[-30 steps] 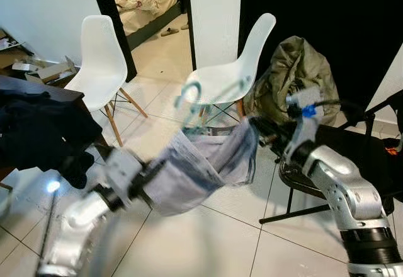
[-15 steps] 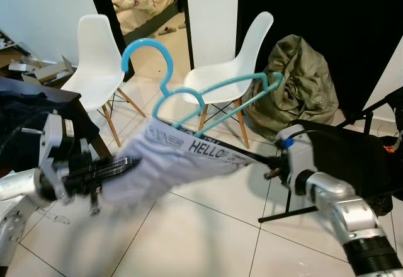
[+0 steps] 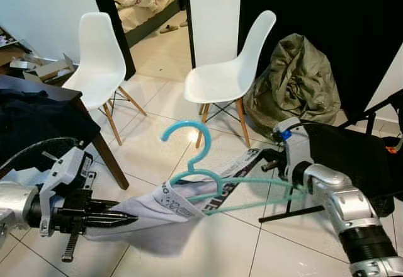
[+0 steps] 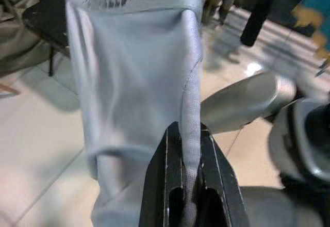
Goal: Hang hanger
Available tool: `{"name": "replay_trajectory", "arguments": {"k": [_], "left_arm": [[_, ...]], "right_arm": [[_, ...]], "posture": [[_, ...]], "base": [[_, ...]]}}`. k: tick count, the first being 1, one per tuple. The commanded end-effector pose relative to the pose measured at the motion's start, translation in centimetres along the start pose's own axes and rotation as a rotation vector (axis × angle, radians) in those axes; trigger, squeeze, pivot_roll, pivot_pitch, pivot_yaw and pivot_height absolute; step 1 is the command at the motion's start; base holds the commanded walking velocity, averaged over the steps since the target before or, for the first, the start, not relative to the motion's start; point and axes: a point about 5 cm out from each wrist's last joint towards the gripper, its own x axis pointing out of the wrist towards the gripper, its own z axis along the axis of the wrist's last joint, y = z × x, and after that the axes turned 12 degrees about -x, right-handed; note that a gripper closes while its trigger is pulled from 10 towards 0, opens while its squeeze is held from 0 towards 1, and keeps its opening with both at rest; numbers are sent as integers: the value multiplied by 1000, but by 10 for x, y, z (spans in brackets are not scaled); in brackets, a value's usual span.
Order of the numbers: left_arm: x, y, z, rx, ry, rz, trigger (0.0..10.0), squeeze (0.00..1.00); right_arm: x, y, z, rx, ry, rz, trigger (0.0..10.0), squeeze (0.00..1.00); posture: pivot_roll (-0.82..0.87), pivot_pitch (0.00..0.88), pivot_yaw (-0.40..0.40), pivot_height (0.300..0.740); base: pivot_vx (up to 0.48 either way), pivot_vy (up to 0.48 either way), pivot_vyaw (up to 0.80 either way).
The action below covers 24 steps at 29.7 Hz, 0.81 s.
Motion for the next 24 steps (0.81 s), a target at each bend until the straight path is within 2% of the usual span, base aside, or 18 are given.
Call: {"name": "replay_trajectory", "arguments": {"k": [1,2,3,4,5,6,8,9,10,11,14,15,22,24], "left_arm": [[-6,2,0,18,53,20,10000,0],[-9,11,5,103,89,107,10000,0],[-9,11,5,103,89,107,10000,0],[-13,19,11,172,89,185,10000,0],[-13,19,11,172,89,185,10000,0],[-15,27,22,237,51,267,10000,0],[-15,27,22,237,51,267,10000,0],[-15,31,34,297,-4,329,10000,0],[-15,31,34,297,-4,329,10000,0],[-13,31,47,337,-72,349,10000,0],[-13,31,47,337,-72,349,10000,0],[-4,22,64,376,-149,310,10000,0],[-2,20,63,390,-137,293,10000,0],[-2,21,52,419,-34,264,10000,0]], "right_arm": [[0,-3,0,13,-9,-7,0,0],[-4,-12,-1,5,1,-22,0,0],[-4,-12,-1,5,1,-22,0,0],[-8,-18,-2,-1,10,-31,0,0],[-8,-18,-2,-1,10,-31,0,0],[-10,-21,-3,-8,19,-33,0,0],[-10,-21,-3,-8,19,-33,0,0],[-11,-21,-4,-12,27,-22,0,0],[-11,-21,-4,-12,27,-22,0,0],[-10,-17,-5,-14,31,-5,0,0],[-10,-17,-5,-14,31,-5,0,0],[-9,-10,-8,-2,32,14,0,0],[-9,-10,-8,3,29,17,0,0],[-11,-18,-6,15,22,3,0,0]], "posture": [[15,83,76,740],[14,87,73,740],[14,87,73,740],[12,88,72,740],[12,88,72,740],[10,88,71,740],[10,88,71,740],[9,90,68,740],[9,90,68,740],[9,93,69,740],[9,93,69,740],[10,92,68,740],[8,91,70,740],[3,87,67,740]], "base": [[0,0,0],[0,0,0],[0,0,0],[0,0,0],[0,0,0],[0,0,0],[0,0,0],[0,0,0],[0,0,0],[0,0,0],[0,0,0],[0,0,0],[0,0,0],[0,0,0]]}}
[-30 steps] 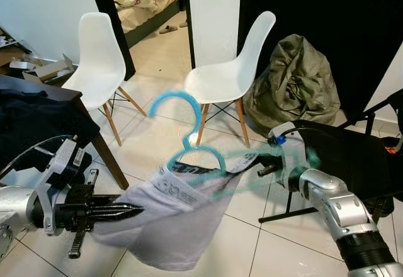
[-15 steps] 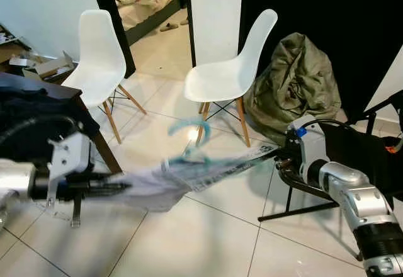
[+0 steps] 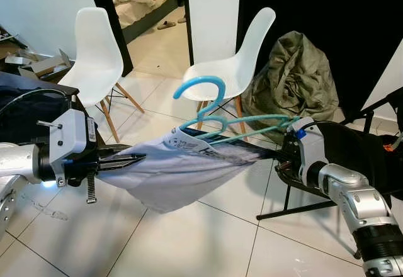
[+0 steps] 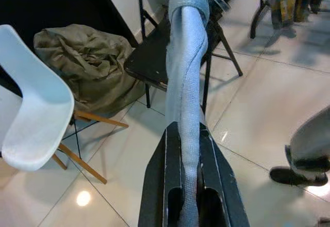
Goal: Hang hanger
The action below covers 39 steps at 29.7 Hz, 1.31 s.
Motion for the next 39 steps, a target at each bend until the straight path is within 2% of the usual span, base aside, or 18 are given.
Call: {"name": "replay_trajectory", "arguments": {"k": [1,2,4,11,13,17,19,25,26,27,29,37,39], "left_arm": [[-3,-3,-5,24,54,-30,10000,0],[-3,-3,-5,24,54,-30,10000,0],[-3,-5,-13,62,125,-64,10000,0],[-6,-5,-21,114,204,-81,10000,0],[-9,-1,-27,178,277,-50,10000,0],[-9,4,-27,235,300,11,10000,0],[-7,9,-24,298,293,68,10000,0],[-6,12,-24,331,286,88,10000,0],[-3,17,-18,359,241,148,10000,0],[-3,17,-18,359,241,148,10000,0],[2,24,-7,399,155,240,10000,0],[9,26,2,384,44,272,10000,0],[10,25,2,387,49,262,10000,0]], "right_arm": [[-2,-4,1,19,-6,-4,0,0],[-2,-4,1,19,-6,-4,0,0],[-4,-11,3,30,-11,-17,0,0],[-8,-17,5,42,-19,-29,0,0],[-10,-20,7,48,-25,-34,0,0],[-11,-20,8,50,-30,-29,0,0],[-12,-19,10,50,-35,-16,0,0],[-12,-19,11,52,-37,-12,0,0],[-12,-18,12,52,-39,-1,0,0],[-12,-18,12,52,-39,-1,0,0],[-12,-14,14,50,-44,22,0,0],[-10,-8,15,46,-43,51,0,0],[-10,-7,16,46,-43,57,0,0]], "posture": [[3,87,67,740],[3,87,67,740],[2,85,66,740],[-1,85,64,740],[-2,85,62,740],[-5,90,58,740],[-5,93,57,740],[-6,93,56,740],[-12,96,51,740],[-12,96,51,740],[-14,96,49,740],[-17,96,48,740],[-19,95,49,740]], "base": [[0,0,0],[0,0,0],[0,0,0],[0,0,0],[0,0,0],[0,0,0],[0,0,0],[0,0,0],[0,0,0],[0,0,0],[0,0,0],[0,0,0],[0,0,0]]}}
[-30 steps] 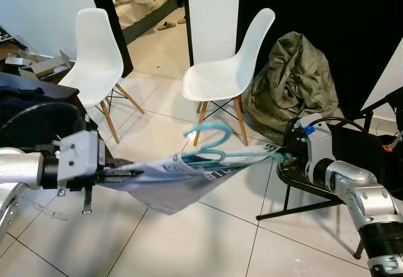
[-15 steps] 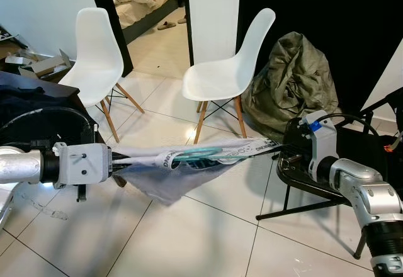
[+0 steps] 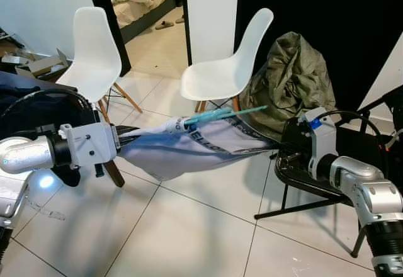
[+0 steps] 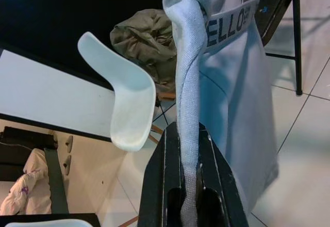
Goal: Hang hanger
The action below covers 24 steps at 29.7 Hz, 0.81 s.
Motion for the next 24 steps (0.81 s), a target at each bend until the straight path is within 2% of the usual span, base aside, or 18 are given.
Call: {"name": "replay_trajectory", "arguments": {"k": [1,12,16,19,24], "left_arm": [[-1,2,2,16,-9,8,10000,0],[-2,-9,0,-18,-15,-87,10000,0],[-6,-15,-4,-58,27,-179,10000,0],[-12,-11,1,-160,1,-224,10000,0],[-17,-5,3,-175,3,-234,10000,0]], "right_arm": [[2,6,1,7,0,27,0,0],[-1,1,3,7,-1,8,0,0],[-1,-1,4,5,-2,4,0,0],[-2,-3,4,2,1,-3,0,0],[-3,-4,3,3,5,-11,0,0]], "posture": [[-19,95,49,740],[-22,95,49,740],[-25,94,49,740],[-26,93,49,740],[-28,92,48,740]], "base": [[0,0,0],[0,0,0],[0,0,0],[0,0,0],[0,0,0]]}}
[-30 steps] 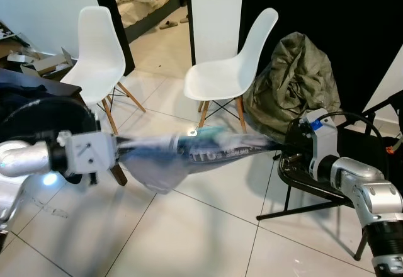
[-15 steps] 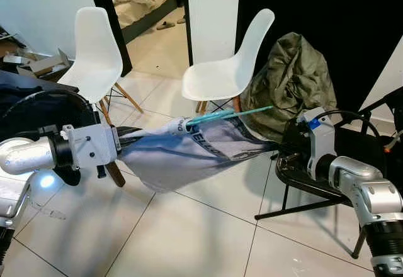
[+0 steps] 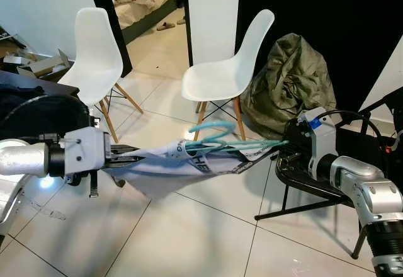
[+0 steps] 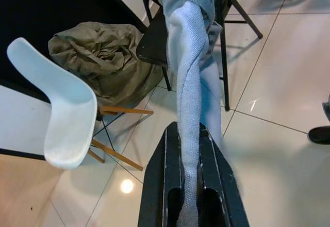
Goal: Hang hanger
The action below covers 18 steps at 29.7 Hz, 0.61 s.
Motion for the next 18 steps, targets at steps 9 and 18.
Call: {"name": "replay_trajectory", "arguments": {"k": [9,18], "left_arm": [[-22,9,0,17,88,-14,10000,0],[-39,15,-10,52,256,-41,10000,0]], "right_arm": [[-5,-8,2,3,6,-23,0,0],[-9,-15,0,11,20,-43,0,0]], "posture": [[-31,91,46,740],[-30,86,45,740]], "base": [[0,0,0],[0,0,0]]}}
